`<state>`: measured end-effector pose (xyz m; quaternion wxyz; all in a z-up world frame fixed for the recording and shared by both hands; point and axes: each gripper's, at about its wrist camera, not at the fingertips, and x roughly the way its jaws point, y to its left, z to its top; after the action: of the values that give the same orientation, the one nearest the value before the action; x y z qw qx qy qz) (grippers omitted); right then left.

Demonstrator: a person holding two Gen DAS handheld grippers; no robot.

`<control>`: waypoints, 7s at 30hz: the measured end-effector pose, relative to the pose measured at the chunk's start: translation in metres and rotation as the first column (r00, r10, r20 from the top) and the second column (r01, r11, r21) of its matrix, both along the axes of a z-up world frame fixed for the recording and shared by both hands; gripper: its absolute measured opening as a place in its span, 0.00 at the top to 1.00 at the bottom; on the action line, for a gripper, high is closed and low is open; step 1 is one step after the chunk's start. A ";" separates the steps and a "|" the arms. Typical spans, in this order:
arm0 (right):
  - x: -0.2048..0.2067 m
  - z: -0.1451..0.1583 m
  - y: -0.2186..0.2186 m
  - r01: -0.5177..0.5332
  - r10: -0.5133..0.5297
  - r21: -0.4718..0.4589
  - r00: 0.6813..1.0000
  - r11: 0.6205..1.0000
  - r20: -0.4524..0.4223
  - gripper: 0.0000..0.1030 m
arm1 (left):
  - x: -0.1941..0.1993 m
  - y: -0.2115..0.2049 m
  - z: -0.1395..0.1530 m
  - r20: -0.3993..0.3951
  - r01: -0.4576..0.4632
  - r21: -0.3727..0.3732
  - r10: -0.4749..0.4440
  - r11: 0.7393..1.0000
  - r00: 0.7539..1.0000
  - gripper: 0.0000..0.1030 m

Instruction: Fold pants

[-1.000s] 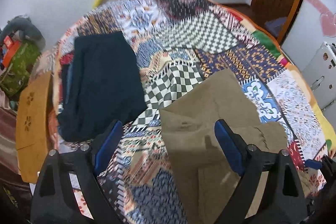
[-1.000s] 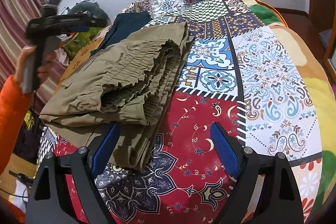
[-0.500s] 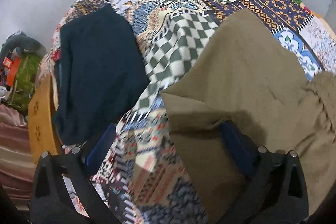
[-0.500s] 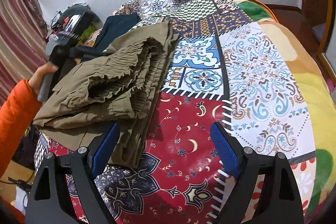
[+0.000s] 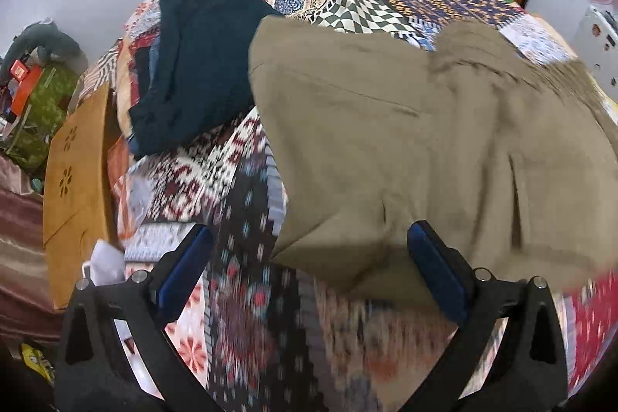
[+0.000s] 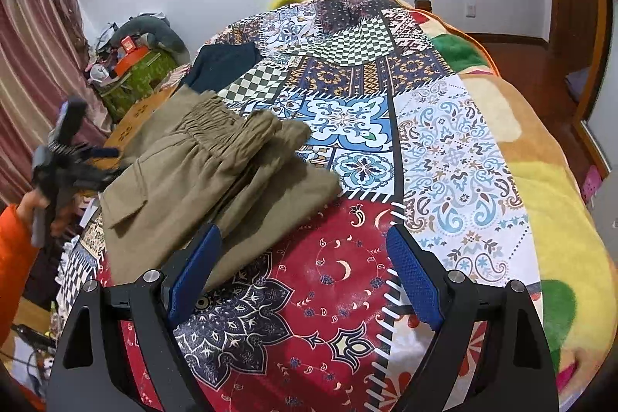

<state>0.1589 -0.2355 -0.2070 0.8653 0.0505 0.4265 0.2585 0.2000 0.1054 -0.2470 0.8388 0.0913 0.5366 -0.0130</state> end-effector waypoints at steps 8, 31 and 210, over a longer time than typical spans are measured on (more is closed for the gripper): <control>-0.001 0.003 0.004 0.013 -0.013 0.002 1.000 1.000 0.023 0.17 | -0.046 -0.005 0.010 0.019 -0.002 -0.126 0.005 0.992 1.000 0.00; 0.000 -0.023 0.053 -0.128 0.128 0.013 0.992 0.992 -0.003 0.23 | -0.074 0.037 0.010 0.077 -0.165 -0.172 0.180 0.971 0.981 0.08; -0.067 0.207 0.137 -0.183 0.053 0.132 0.757 0.974 0.652 0.00 | -0.197 -0.008 0.255 0.775 -0.139 -0.199 0.243 0.970 0.583 0.00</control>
<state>0.0915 -0.0983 -0.0001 0.9320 0.0130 0.0796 0.3534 0.0034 0.0976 0.0079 0.9895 -0.0196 0.1134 0.0879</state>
